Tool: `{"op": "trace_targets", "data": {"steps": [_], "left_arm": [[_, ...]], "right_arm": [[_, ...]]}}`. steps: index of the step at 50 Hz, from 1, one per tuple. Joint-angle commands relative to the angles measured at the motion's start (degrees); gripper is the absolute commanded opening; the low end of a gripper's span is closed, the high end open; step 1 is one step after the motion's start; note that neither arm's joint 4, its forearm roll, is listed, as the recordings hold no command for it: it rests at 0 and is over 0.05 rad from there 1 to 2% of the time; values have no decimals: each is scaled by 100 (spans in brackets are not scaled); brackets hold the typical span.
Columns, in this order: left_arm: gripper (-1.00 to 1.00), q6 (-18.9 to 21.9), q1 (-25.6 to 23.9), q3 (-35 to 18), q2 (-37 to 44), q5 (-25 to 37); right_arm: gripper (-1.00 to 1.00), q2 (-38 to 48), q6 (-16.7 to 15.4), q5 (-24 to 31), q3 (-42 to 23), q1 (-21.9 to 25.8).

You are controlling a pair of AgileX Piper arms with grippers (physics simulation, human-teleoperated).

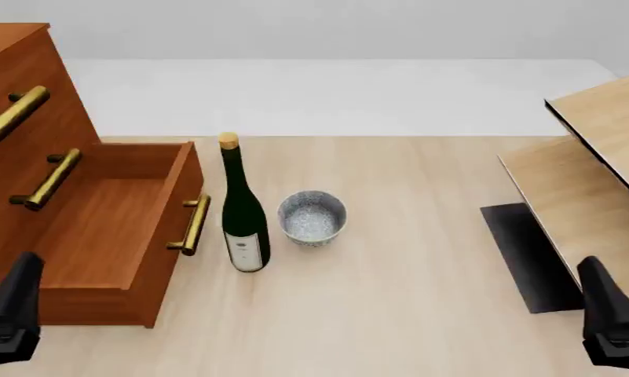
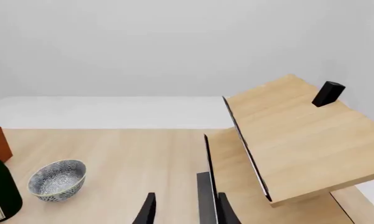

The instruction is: Close the bottom drawer of the cabinet and open the top drawer.

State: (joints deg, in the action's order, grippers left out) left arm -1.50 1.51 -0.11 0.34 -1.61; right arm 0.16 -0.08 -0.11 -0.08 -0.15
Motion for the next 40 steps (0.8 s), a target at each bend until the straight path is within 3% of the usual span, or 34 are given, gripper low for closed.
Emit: {"op": "trace_targets", "data": {"steps": [1, 21, 23, 26, 32, 33, 40], "left_arm": [[100, 125, -131, 0, 178, 56], [100, 409, -161, -70, 758, -337], [100, 356, -172, -186, 931, -376], [100, -32, -272, -454, 1074, -361], [100, -9, -501, -1179, 2067, -522], [100, -197, -639, -1363, 2201, -476], [100, -514, -546, -1921, 3164, -251]], "right_arm": [[100, 19, 6, 3, -16, 30], [100, 8, 0, 23, -45, 25], [100, 9, 1, 25, -45, 23], [100, 10, 3, 26, -48, 17], [100, 10, -1, 27, -51, 4], [100, 10, 1, 31, -53, 3], [100, 11, 6, 33, -54, -3]]}}
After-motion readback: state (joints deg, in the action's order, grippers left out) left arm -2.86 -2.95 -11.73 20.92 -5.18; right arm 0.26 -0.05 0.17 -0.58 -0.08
